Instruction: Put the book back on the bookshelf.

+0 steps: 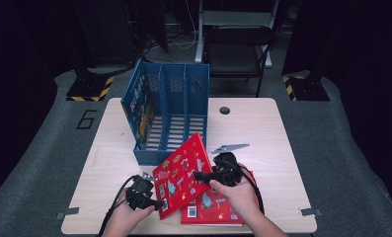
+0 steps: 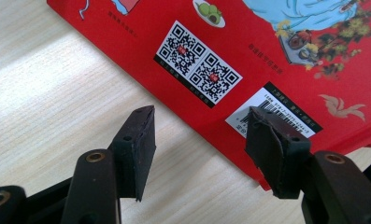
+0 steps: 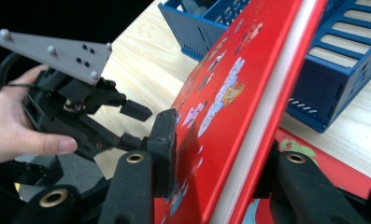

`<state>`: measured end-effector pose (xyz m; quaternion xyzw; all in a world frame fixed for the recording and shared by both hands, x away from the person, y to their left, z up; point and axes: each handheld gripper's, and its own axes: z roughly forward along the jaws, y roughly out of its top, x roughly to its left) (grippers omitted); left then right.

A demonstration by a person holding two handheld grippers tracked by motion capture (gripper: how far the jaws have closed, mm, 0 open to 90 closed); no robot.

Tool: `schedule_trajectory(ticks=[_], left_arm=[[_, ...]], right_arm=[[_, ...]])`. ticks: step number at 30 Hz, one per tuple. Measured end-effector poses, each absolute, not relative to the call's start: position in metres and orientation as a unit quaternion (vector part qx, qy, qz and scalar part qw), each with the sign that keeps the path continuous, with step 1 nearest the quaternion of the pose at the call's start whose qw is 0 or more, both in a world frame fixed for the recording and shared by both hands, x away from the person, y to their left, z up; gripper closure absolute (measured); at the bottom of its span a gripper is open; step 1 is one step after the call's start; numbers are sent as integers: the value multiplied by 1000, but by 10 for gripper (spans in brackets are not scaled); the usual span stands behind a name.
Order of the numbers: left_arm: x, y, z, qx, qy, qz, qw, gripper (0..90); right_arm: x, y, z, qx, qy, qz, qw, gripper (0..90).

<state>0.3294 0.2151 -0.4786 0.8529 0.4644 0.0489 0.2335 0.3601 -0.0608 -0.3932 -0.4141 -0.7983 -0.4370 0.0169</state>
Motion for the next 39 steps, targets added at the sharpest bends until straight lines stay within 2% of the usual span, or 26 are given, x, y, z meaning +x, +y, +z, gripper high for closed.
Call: schedule_trajectory(ticks=[30, 39], left_arm=[[325, 210, -479, 851, 464, 31, 243, 424], [325, 208, -481, 846, 469, 47, 251, 423]], right_arm=[[374, -20, -353, -341, -847, -407, 14, 717], [374, -8, -343, -311, -863, -397, 11, 734]])
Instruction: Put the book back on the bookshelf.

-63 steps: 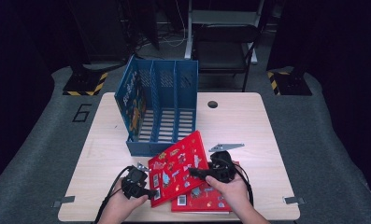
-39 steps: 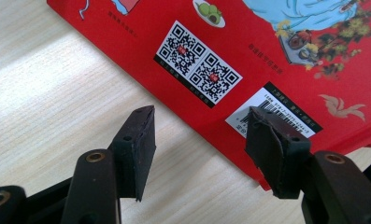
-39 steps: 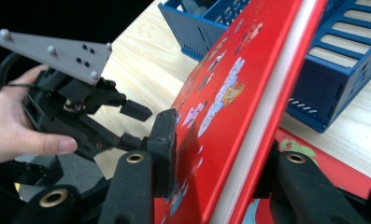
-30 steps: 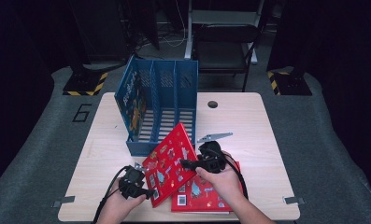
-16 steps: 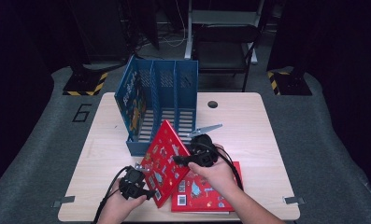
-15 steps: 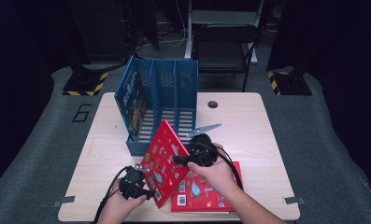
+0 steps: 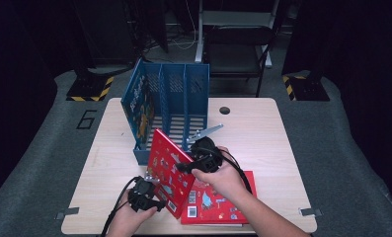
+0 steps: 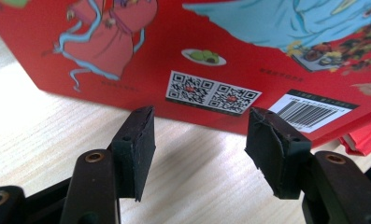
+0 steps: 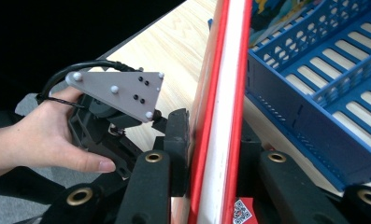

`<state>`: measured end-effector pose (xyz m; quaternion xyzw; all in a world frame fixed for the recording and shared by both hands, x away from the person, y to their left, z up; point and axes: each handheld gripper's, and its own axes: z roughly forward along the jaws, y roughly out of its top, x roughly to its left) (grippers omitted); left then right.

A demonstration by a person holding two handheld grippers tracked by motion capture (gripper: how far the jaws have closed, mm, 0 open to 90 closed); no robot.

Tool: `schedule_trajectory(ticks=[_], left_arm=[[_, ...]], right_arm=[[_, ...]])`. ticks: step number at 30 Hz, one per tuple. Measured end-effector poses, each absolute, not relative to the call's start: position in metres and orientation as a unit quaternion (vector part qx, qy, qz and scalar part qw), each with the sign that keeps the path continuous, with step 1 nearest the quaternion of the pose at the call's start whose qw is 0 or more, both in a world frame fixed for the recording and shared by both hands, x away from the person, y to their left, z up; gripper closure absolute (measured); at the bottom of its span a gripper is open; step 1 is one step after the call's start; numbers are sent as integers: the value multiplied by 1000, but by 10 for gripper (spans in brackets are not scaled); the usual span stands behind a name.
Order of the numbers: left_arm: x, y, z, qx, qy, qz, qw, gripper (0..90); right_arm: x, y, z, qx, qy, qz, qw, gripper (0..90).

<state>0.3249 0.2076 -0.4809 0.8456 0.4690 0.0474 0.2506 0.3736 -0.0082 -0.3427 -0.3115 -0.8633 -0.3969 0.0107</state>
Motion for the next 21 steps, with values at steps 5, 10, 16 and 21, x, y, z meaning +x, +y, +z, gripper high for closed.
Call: schedule_trajectory(ticks=[5, 10, 16, 21], left_arm=[[325, 208, -482, 840, 475, 51, 257, 424], [327, 210, -482, 839, 476, 59, 256, 424], [330, 214, -484, 830, 487, 67, 264, 424], [333, 220, -482, 819, 501, 74, 269, 426]], right_arm=[[374, -1, -339, -288, -877, -384, -9, 739], [379, 6, -335, -282, -884, -374, -9, 756], [382, 19, -332, -275, -888, -369, -10, 773], [384, 29, -328, -252, -898, -361, -19, 777]])
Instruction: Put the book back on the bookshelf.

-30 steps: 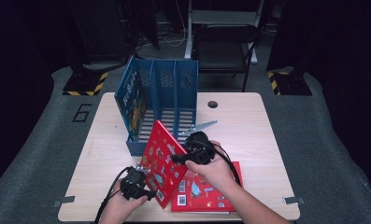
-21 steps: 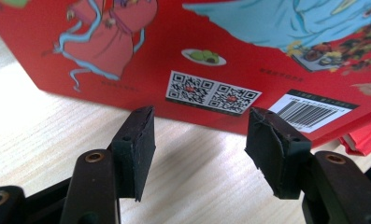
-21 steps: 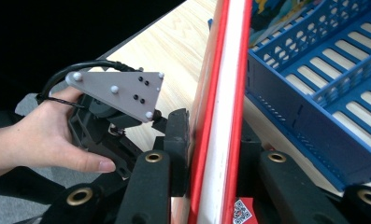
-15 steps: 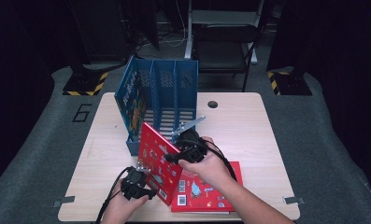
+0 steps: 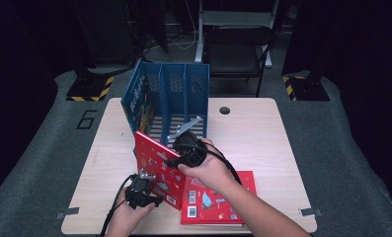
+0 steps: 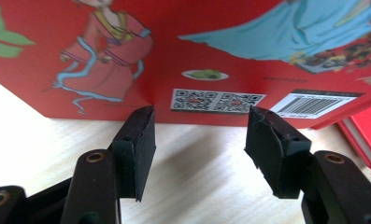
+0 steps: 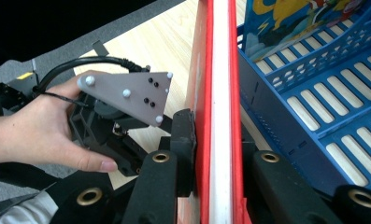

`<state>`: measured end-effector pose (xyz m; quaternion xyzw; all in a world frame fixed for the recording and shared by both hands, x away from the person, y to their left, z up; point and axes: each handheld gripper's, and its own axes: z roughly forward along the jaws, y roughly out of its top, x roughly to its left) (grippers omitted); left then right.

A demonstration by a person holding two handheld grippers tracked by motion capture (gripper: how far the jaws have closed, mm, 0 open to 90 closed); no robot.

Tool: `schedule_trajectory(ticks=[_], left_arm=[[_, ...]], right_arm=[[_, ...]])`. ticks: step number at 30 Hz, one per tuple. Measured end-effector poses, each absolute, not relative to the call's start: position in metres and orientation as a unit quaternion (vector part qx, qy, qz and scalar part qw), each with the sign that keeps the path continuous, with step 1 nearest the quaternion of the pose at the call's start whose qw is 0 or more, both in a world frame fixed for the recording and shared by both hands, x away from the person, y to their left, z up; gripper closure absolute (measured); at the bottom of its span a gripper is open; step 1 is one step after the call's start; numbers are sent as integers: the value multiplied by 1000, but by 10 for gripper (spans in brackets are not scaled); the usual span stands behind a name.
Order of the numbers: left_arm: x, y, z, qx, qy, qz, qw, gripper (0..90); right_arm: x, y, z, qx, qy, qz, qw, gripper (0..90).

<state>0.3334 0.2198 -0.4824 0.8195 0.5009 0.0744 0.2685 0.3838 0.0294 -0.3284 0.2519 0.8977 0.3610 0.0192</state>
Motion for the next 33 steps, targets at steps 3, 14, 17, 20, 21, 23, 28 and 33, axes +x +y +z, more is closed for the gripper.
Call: schedule_trajectory(ticks=[3, 14, 17, 20, 21, 23, 28, 33], left_arm=[[336, 225, -481, 815, 504, 78, 274, 426], [338, 230, -479, 812, 508, 81, 277, 426], [338, 231, -478, 813, 505, 84, 276, 426], [338, 232, -478, 812, 505, 84, 279, 426], [338, 232, -478, 814, 503, 83, 279, 426], [338, 233, -478, 816, 500, 84, 278, 426], [338, 233, -478, 815, 501, 83, 279, 426], [338, 233, -478, 814, 502, 84, 279, 426]], right_arm=[[386, 32, -327, 249, 902, 353, 19, 776], [388, 40, -324, 231, 912, 337, 30, 774], [388, 41, -323, 233, 914, 332, 28, 774], [388, 41, -322, 235, 915, 328, 26, 774], [388, 42, -322, 236, 914, 328, 25, 774], [387, 43, -322, 238, 914, 328, 29, 774], [387, 47, -323, 233, 918, 319, 35, 761], [387, 54, -329, 230, 922, 308, 33, 759]])
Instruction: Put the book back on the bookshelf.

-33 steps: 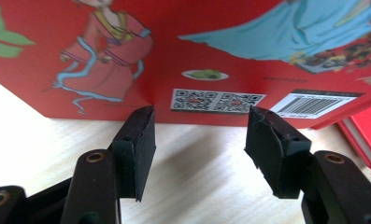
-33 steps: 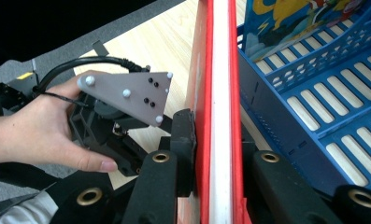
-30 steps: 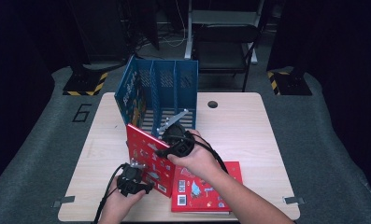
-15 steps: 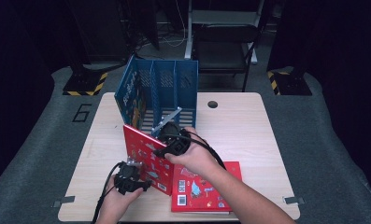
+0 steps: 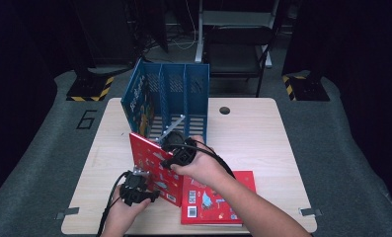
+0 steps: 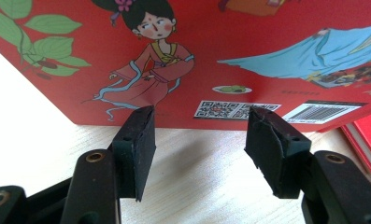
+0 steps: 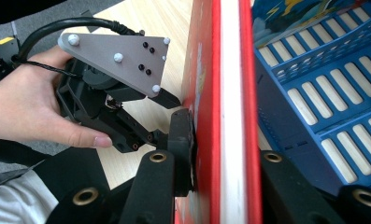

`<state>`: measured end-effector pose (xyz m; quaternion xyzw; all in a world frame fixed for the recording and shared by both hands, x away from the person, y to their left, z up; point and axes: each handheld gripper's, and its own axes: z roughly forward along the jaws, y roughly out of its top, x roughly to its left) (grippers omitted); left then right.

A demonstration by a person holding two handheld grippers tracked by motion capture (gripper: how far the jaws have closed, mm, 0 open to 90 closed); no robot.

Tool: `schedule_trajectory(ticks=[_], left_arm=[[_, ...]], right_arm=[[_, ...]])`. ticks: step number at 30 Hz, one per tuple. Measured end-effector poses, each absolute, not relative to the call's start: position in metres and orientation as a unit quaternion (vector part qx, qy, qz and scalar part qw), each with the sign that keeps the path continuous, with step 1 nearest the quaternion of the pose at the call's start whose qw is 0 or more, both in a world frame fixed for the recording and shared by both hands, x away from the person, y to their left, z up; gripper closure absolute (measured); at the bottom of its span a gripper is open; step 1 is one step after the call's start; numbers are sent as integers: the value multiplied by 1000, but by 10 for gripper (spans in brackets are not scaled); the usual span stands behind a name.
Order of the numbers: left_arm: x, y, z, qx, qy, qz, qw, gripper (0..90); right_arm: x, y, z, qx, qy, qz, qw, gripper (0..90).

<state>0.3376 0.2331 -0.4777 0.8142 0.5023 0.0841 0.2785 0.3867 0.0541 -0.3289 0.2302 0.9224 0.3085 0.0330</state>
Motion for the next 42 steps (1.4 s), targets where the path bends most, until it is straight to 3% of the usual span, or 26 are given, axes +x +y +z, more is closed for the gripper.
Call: schedule_trajectory(ticks=[16, 42], left_arm=[[337, 236, -477, 803, 514, 87, 290, 426], [340, 254, -471, 791, 528, 88, 296, 427]], right_arm=[[390, 69, -338, 245, 924, 294, 16, 752], [386, 78, -337, 249, 925, 286, 27, 795]])
